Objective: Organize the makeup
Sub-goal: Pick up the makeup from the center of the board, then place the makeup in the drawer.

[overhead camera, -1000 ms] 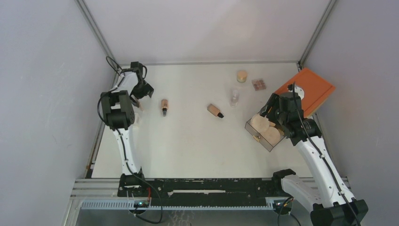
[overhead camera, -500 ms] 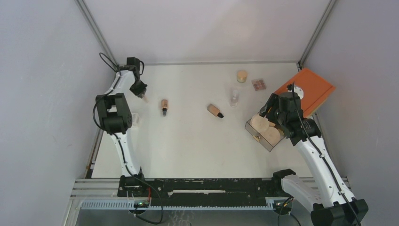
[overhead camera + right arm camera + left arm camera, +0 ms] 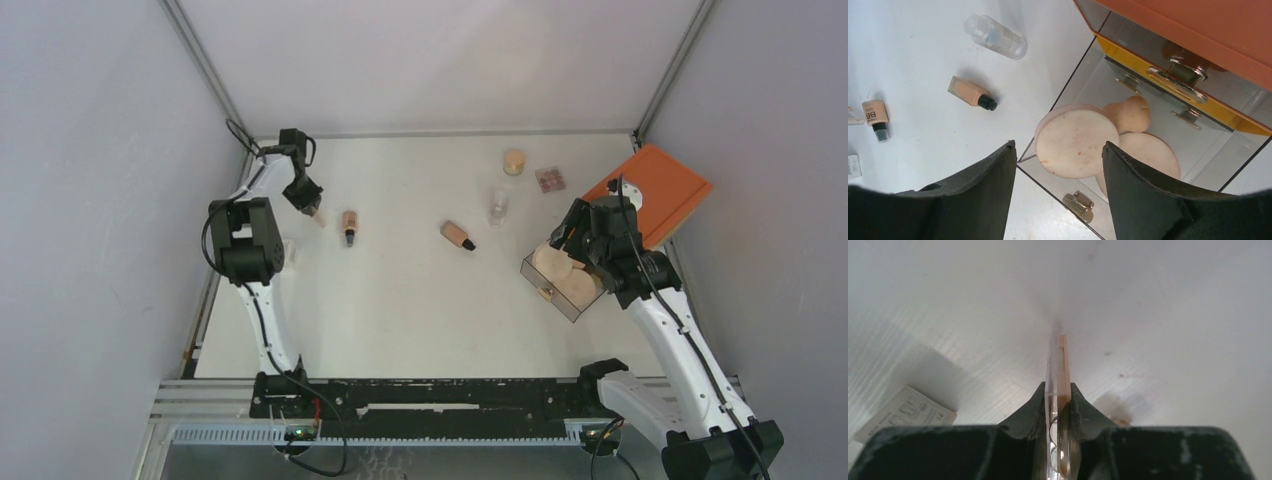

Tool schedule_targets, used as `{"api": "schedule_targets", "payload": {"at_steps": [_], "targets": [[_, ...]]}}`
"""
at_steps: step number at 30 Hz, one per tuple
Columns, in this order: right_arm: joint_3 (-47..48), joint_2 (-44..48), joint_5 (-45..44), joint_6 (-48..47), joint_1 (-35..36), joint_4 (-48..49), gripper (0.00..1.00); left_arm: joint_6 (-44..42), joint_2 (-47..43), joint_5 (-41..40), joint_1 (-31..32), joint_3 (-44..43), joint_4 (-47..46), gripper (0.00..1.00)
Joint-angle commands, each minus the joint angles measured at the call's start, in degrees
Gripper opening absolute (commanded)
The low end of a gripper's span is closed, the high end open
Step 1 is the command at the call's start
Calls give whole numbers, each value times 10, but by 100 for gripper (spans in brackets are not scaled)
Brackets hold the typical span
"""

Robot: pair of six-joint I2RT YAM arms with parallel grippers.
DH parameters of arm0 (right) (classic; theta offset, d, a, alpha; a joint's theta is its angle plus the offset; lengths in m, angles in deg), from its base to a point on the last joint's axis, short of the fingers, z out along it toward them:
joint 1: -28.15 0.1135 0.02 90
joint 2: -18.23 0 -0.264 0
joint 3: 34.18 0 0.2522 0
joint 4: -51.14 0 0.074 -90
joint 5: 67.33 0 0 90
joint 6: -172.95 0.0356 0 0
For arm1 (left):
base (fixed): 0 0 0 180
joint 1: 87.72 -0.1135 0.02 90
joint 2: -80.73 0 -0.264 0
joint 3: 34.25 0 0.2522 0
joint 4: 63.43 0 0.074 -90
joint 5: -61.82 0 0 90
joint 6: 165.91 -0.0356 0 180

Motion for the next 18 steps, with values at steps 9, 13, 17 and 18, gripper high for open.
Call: {"api": "schedule_targets", "payload": {"at_steps": [9, 13, 17, 18], "targets": [[35, 3, 106, -8, 6, 60, 73, -148, -265, 556, 134, 107, -239, 0], [39, -7, 223, -5, 6, 108, 75, -138, -342, 676, 193, 167, -340, 0], [39, -24, 434, 15, -1, 196, 79, -84, -410, 749, 237, 245, -488, 0], [37, -27, 470, 29, -1, 222, 79, -72, -420, 759, 243, 258, -511, 0]]}}
